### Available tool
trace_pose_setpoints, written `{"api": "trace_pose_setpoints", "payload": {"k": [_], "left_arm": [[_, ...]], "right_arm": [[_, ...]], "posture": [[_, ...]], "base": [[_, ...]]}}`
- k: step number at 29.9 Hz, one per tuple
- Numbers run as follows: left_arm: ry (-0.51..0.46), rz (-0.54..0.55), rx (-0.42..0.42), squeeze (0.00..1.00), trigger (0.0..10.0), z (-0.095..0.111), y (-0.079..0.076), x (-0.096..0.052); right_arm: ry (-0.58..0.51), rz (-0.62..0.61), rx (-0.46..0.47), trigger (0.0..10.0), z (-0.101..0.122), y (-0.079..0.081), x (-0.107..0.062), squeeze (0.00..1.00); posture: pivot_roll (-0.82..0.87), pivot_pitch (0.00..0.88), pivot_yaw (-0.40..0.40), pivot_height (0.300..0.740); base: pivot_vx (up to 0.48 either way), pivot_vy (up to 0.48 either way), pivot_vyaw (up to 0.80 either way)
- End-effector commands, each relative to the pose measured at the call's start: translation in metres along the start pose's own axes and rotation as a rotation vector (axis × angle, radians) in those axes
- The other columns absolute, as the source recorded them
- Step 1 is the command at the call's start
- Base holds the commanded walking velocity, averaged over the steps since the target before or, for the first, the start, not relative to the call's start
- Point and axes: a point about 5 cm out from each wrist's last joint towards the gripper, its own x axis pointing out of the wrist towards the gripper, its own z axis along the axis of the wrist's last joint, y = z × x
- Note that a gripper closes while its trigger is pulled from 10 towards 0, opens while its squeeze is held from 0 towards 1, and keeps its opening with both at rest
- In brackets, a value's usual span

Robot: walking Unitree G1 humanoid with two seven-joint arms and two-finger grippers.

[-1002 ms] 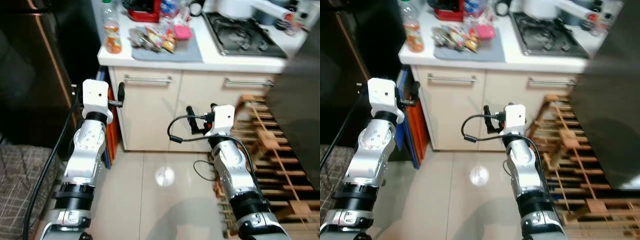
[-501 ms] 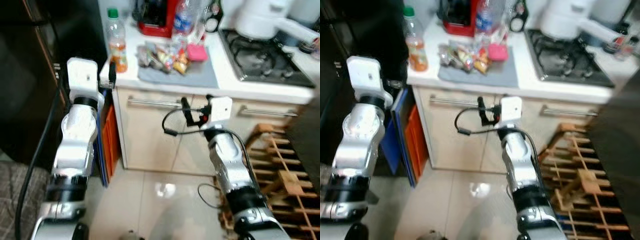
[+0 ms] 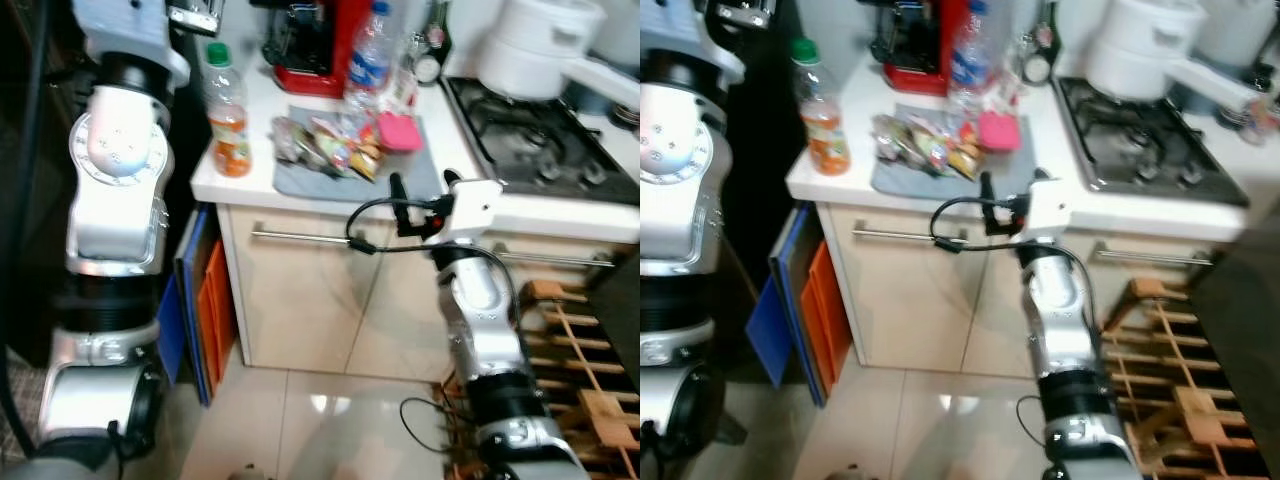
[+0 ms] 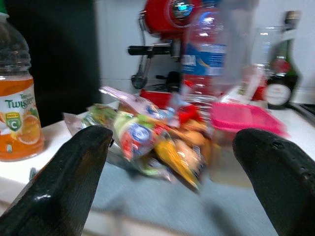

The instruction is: Restocking fridge

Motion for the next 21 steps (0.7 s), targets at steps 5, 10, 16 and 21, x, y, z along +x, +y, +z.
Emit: {"api": "trace_pose_setpoints", "payload": {"k": [5,10,16,21], "left_arm": [[0.077,-0.05,-0.075,0.0,10.0,-0.008,-0.013,0.013],[0.159,-0.153,-0.18,0.0,10.0,-0.014,-0.025,0.02],[0.257,-0.187,-0.217,0.0,10.0,-0.028,-0.028,0.017],[0.302,-0.253,-0.265,0.0,10.0,-0.031,-0.034,0.013]], "right_arm": [[-0.025,-0.031,-0.004,10.0,0.008,-0.008,0.0,0.0],[-0.121,-0.03,-0.004,10.0,0.031,-0.006,0.002,0.0],[-0.119,-0.036,0.007,10.0,0.033,-0.009,0.001,0.0],[-0.097,-0.041,0.029,10.0,0.029,-0.008,-0.001,0.0]], "posture": [[0.06,0.0,-0.009,0.74],[0.05,0.0,-0.015,0.74],[0.05,0.0,-0.019,0.74],[0.06,0.0,-0.017,0.74]], "base": [[0.48,0.0,0.0],[0.0,0.0,0.0],[0.0,0.0,0.0],[0.0,0.0,0.0]]}}
